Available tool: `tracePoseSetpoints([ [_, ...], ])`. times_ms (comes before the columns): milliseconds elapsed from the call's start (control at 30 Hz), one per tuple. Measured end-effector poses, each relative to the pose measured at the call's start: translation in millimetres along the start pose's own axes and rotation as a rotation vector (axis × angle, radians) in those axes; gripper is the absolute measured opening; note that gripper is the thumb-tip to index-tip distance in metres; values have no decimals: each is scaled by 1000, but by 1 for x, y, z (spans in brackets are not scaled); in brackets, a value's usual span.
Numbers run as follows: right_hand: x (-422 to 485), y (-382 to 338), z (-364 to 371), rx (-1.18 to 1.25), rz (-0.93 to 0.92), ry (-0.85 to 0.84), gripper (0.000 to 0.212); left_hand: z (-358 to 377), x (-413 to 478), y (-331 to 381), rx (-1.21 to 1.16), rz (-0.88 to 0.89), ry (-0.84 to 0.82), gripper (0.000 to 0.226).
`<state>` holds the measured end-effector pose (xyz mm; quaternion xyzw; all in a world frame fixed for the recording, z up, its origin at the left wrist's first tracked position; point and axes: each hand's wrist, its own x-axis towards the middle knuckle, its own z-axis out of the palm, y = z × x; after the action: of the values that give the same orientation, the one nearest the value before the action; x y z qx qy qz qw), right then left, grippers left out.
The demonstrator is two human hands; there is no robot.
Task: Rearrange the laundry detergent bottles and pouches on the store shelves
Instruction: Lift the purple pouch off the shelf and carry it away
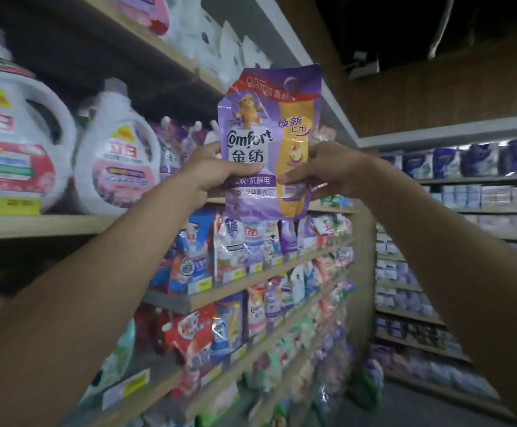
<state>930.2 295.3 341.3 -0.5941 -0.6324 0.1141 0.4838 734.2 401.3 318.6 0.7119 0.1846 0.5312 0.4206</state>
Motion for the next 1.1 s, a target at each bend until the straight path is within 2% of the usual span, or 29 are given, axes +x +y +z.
tracePoseSetpoints([
  [233, 29, 83, -86, -42, 62, 88, 17, 109, 69, -40, -35, -7, -102, 43],
  [333, 49, 115, -104, -41, 79, 117, 25, 135, 97, -52, -4, -6, -125, 48],
  [433, 82, 145, -119, -49, 84, 140, 31, 157, 139, -76, -5, 15, -145, 38],
  [600, 140, 188, -141, -84, 92, 156, 26, 188, 206, -119, -43, 69, -175, 32],
  [700, 179, 199, -147, -104, 55, 142, 27, 191, 238, -136, -84, 87, -133, 35],
  [833, 233, 215, -141, -56, -25, 61, 28, 179, 271, -147, -9, 110, -61, 35],
  [933, 282, 226, -121, 19, -85, -30, 28, 152, 290, -150, 102, 123, 23, 37],
  [1100, 357, 226, -68, 149, -210, -181, 15, 101, 304, -154, 289, 138, 188, 28],
])
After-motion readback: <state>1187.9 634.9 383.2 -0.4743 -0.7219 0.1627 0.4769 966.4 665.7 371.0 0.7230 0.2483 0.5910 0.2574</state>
